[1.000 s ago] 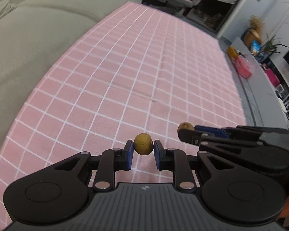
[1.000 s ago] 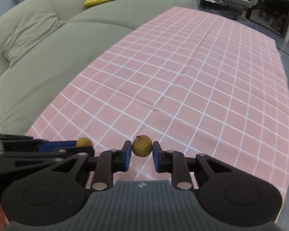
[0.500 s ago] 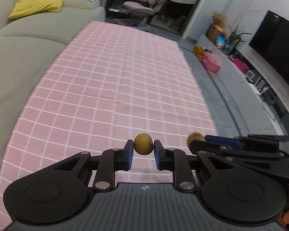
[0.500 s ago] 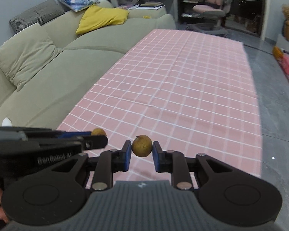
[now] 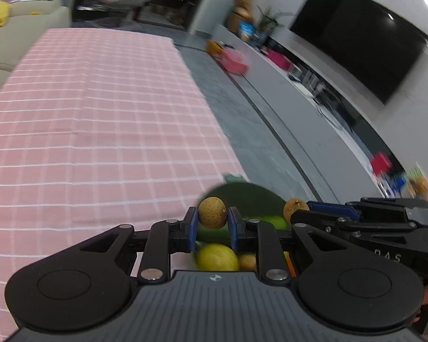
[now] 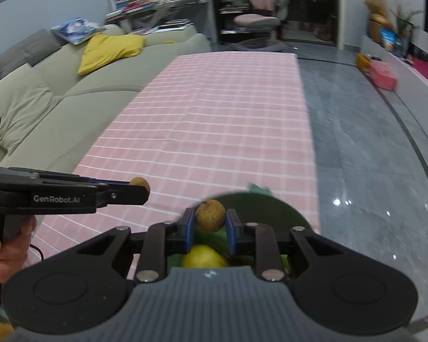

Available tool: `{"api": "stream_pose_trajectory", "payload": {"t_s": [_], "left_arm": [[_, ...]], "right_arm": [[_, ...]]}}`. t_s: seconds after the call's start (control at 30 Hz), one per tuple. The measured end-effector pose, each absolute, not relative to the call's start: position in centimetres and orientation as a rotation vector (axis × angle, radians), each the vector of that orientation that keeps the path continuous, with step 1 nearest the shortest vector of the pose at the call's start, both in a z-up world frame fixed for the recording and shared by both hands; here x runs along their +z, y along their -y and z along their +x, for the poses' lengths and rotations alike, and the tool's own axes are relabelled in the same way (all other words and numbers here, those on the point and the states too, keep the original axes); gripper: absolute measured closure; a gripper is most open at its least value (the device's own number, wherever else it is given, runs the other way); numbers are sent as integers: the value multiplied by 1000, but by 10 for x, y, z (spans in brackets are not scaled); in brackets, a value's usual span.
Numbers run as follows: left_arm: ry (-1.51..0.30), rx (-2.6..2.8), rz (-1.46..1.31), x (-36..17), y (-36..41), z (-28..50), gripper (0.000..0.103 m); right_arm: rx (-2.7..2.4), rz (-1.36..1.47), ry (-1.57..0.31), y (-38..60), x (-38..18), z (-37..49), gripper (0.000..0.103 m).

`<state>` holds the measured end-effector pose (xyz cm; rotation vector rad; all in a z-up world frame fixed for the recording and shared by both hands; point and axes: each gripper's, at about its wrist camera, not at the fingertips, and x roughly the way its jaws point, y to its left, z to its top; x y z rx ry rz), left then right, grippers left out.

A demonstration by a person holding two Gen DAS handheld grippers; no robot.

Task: Organize fruits
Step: 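Carry both longans over the green colander and lower them in, then open both tools and lift them away from the colander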

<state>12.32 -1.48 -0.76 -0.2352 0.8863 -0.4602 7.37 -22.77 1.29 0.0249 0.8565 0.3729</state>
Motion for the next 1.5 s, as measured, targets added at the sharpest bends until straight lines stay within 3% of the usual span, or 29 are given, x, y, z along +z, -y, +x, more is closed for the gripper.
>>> {"api": "stream_pose_trajectory", "payload": {"t_s": [0.33,0.77,1.27,1.5], "left_arm": [[-1018,-609,-55,-49,73,106,78],[-1068,-636,158,-63,87,103,78],[-1096,-620,195,-69,87,109,78],[-1086,-626,144,-67,78,111,67]], "right_arm": [[331,38,-946,247,-27,48,84],[365,-15,-991,236,-59,60,84],[360,-40,-1054,230,-72,68,83],[362,-31,-1053,231,-71,67,83]]}}
